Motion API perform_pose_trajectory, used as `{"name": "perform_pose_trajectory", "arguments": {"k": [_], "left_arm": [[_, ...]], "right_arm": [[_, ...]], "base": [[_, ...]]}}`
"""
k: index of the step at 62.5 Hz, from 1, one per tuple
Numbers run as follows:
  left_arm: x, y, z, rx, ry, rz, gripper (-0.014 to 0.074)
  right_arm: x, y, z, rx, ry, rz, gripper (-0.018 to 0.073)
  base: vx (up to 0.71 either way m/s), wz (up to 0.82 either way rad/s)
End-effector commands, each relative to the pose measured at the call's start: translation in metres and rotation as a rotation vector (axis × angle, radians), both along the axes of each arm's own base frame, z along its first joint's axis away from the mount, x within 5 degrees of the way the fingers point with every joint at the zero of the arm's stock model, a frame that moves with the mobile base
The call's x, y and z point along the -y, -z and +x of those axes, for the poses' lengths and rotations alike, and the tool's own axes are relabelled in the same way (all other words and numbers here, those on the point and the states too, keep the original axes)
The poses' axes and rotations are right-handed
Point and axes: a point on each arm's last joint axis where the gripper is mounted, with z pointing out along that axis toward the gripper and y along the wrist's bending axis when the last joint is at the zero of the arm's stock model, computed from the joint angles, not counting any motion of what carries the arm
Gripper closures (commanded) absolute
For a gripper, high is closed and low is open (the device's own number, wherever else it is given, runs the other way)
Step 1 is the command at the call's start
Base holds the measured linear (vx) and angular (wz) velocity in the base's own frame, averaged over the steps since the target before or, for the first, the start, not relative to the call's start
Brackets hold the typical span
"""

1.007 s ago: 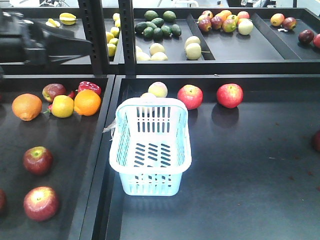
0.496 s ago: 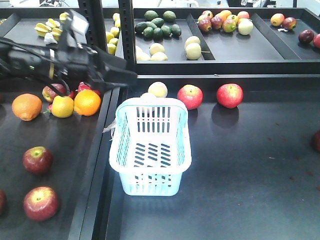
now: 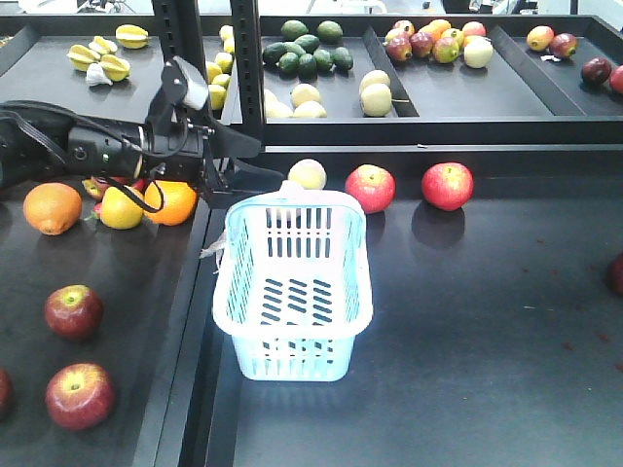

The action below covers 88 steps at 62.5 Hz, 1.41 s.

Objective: Pick three apples into basket with both arms
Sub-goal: 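Reach the left gripper to the basket handle and close on it, then lift the light-blue basket by its handle with the left gripper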

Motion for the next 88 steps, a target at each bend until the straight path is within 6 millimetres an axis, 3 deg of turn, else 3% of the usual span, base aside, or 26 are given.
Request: {"name": "perform_pose_trajectory", "arguments": {"k": [1,30,53,61,80,88], "left_arm": [[0.002,-0.027,-0.003,0.078,-0.002,-0.005,0.0067],[0.004,-0.001,0.008,0.054,-0.026,0.026,0.0083],[0.008,0.033,0.015,-0.026,0.0,0.032,0.0098],[0.008,0.036,0.015,-0.053,-0.004,0.022,0.0177],[0.011,0.032,0.009,-0.085,0.057,-0.018,0.06],[0.015,0.022,0.0,-0.096,0.141,-0.067,0.0605]], "right_arm": [[0.0,-0.003,0.0,0.068,0.005,-0.01,0.0561],[0.0,-0.003,0.0,0.068,0.005,-0.01,0.0561],[0.0,-0.003,0.0,0.068,0.005,-0.01,0.0561],[0.0,-0.003,0.0,0.068,0.005,-0.01,0.0561],[0.0,-0.003,0.0,0.068,0.005,-0.01,0.0561],[0.0,-0.003,0.0,0.068,0.005,-0.01,0.0561]], "base": [[0.0,0.0],[0.0,0.0],[0.0,0.0],[0.0,0.0],[0.0,0.0],[0.0,0.0]]}}
